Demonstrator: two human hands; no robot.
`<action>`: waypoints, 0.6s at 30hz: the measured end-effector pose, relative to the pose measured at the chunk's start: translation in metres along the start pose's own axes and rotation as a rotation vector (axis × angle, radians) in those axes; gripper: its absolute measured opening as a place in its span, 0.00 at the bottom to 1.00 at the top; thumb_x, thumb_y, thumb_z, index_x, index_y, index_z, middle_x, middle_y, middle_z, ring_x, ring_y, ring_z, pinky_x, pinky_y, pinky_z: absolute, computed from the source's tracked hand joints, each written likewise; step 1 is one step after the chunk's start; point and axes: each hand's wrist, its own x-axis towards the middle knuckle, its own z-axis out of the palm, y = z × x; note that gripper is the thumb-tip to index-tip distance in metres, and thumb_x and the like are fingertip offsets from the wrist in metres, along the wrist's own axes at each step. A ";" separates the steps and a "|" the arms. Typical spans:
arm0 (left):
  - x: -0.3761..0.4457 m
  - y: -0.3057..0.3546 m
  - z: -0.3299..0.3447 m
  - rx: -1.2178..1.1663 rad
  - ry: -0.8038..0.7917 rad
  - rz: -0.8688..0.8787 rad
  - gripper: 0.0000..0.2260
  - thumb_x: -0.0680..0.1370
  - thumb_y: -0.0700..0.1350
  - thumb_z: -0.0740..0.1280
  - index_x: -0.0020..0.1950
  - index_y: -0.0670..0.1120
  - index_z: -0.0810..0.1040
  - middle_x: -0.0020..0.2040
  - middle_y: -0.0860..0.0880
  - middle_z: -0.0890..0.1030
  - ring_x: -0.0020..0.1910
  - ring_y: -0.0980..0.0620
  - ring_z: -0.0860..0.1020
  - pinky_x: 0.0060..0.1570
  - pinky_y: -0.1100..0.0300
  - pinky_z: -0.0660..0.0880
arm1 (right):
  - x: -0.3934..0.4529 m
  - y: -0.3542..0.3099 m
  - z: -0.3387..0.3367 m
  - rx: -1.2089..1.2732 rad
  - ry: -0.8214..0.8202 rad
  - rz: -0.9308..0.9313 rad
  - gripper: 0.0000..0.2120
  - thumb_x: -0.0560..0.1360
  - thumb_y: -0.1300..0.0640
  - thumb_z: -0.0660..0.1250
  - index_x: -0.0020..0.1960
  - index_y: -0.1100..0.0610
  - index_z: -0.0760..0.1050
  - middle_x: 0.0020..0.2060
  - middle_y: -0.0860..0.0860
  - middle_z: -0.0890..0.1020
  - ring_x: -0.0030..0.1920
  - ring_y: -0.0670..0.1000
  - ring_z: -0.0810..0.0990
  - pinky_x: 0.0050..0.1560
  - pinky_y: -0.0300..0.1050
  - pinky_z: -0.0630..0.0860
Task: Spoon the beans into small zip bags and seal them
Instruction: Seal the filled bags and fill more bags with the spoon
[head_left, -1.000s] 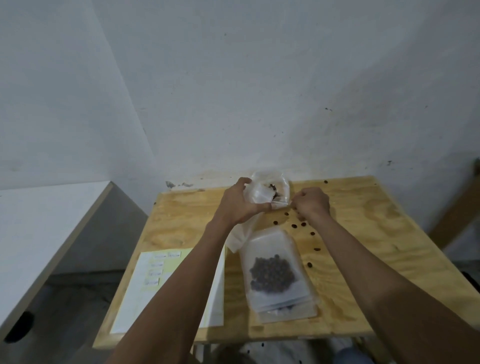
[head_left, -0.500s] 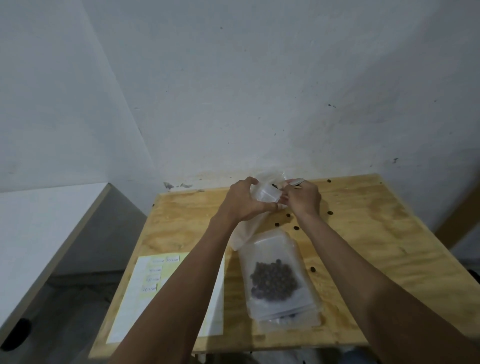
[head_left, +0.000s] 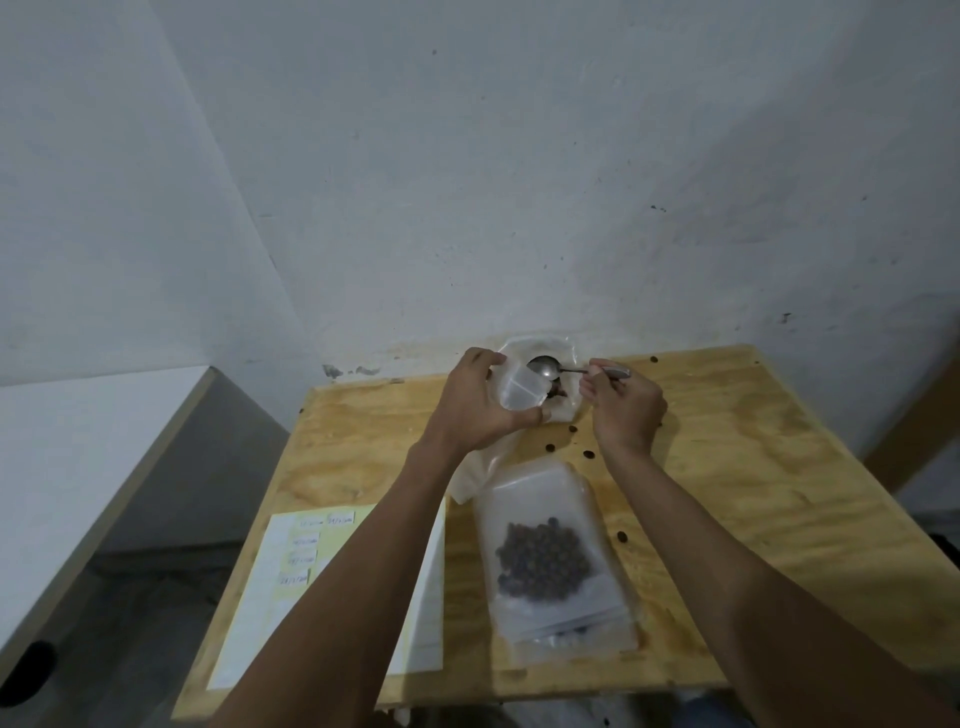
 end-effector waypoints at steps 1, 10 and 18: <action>0.001 0.001 0.001 0.000 0.005 0.008 0.45 0.57 0.69 0.74 0.66 0.43 0.75 0.61 0.52 0.75 0.56 0.54 0.76 0.50 0.63 0.72 | 0.000 0.000 -0.001 -0.015 -0.010 0.001 0.05 0.79 0.66 0.69 0.50 0.62 0.84 0.36 0.52 0.85 0.39 0.50 0.87 0.44 0.43 0.85; 0.021 0.019 0.006 -0.052 0.035 0.003 0.40 0.60 0.62 0.79 0.67 0.43 0.76 0.62 0.50 0.76 0.57 0.53 0.77 0.49 0.62 0.75 | 0.007 -0.009 -0.003 -0.215 -0.121 0.004 0.09 0.80 0.61 0.69 0.41 0.56 0.83 0.31 0.47 0.84 0.30 0.43 0.84 0.36 0.40 0.83; 0.018 0.020 0.003 -0.060 0.021 0.006 0.40 0.62 0.62 0.81 0.68 0.44 0.75 0.64 0.51 0.75 0.59 0.53 0.76 0.54 0.58 0.76 | 0.005 -0.007 -0.004 0.142 -0.075 0.466 0.05 0.78 0.67 0.68 0.45 0.66 0.81 0.37 0.59 0.86 0.36 0.54 0.87 0.41 0.46 0.84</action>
